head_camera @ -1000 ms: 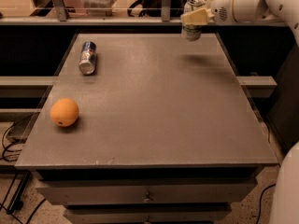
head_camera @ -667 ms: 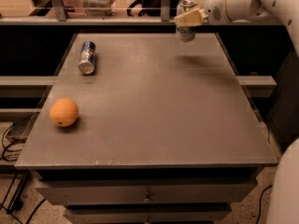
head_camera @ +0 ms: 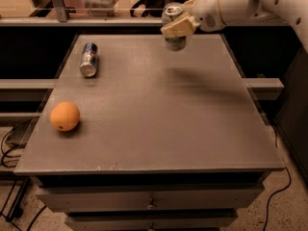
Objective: Move 7up can near orange
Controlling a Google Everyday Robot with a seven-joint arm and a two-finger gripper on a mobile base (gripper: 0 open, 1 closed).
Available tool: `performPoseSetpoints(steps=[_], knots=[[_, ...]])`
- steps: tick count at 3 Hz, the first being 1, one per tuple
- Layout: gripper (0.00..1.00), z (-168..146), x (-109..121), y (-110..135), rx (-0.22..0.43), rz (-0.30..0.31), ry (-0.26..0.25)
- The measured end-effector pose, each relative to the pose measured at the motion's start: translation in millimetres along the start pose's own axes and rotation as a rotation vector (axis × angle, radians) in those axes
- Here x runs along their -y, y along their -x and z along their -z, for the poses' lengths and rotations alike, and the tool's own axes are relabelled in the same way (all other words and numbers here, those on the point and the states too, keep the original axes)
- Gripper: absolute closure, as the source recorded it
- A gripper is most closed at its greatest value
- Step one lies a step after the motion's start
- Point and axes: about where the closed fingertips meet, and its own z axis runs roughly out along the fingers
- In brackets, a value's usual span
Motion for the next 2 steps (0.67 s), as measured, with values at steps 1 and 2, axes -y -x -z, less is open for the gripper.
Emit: performPoseSetpoints(steps=[1,2], knots=[[1.0,-6.0,-57.9,5.4,0.046,-0.014,0.081],[1.0,-18.8,-80.7,-5.6,0.035,-0.033,0.13]])
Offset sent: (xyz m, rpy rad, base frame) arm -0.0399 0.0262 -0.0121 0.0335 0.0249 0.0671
